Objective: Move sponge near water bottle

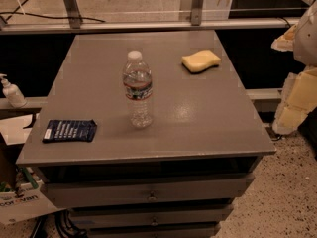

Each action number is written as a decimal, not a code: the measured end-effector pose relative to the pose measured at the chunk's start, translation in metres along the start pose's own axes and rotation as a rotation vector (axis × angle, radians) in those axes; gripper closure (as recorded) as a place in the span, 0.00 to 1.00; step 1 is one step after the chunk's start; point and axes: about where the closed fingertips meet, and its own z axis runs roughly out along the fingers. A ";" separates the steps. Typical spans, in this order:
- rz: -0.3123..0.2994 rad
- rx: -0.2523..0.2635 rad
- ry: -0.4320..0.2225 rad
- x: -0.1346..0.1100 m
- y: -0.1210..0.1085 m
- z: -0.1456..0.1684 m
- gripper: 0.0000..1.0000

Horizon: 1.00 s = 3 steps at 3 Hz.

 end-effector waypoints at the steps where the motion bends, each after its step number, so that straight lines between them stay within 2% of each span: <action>1: 0.000 0.000 0.000 0.000 0.000 0.000 0.00; 3: -0.039 0.036 -0.001 -0.004 -0.035 -0.005 0.00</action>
Offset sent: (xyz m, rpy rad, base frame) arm 0.0278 -0.0073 0.0121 -0.0149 -0.0339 0.0391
